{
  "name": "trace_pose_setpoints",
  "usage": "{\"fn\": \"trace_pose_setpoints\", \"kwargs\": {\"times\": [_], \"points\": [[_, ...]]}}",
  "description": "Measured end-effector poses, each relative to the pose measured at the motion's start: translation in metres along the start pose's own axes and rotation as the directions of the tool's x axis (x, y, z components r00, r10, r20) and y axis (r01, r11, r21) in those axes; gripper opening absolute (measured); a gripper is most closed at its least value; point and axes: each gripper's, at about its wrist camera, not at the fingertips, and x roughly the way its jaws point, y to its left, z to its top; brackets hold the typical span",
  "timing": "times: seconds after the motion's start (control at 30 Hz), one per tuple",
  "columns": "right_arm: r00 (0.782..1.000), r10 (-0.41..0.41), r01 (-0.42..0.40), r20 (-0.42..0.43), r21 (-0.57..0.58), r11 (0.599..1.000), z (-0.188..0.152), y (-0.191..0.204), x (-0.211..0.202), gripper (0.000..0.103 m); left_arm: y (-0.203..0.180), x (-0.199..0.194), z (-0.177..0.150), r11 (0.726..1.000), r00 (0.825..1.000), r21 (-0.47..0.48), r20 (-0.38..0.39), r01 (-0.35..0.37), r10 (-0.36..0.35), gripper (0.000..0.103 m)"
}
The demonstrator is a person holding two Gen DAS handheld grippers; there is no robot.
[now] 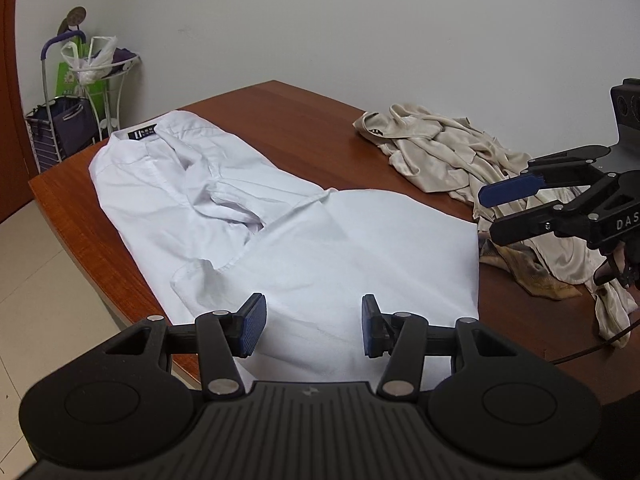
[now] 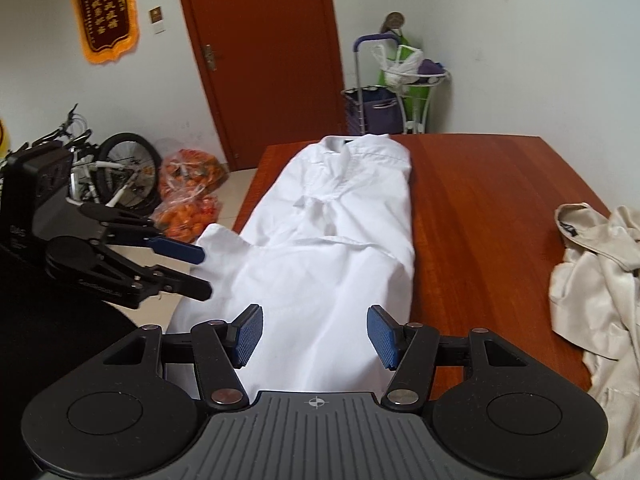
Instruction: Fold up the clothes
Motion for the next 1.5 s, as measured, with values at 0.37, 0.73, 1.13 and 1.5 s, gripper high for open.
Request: {"fn": "trace_pose_setpoints", "kwargs": {"times": [0.37,0.73,1.13,1.5], "points": [[0.989,0.139,-0.140,-0.051,-0.018,0.990,-0.024,-0.007,0.025,0.060,0.009,0.024,-0.012,0.999,0.998,-0.039,-0.060,-0.020,0.018,0.057],[0.974,0.214,-0.220,-0.069,-0.080,0.972,-0.036,-0.053,0.019,0.076,0.002,0.043,-0.019,0.998,0.995,-0.010,-0.078,-0.059,0.058,0.060],[0.829,0.481,-0.538,-0.284,-0.171,0.825,-0.034,-0.063,0.072,0.070,-0.004,0.047,-0.023,0.993,0.991,-0.038,-0.081,-0.113,0.109,0.061],[0.859,0.407,-0.463,-0.311,-0.132,0.876,-0.083,-0.067,0.063,0.070,-0.005,0.052,-0.026,0.993,0.988,-0.028,-0.099,-0.118,0.115,0.062]]}}
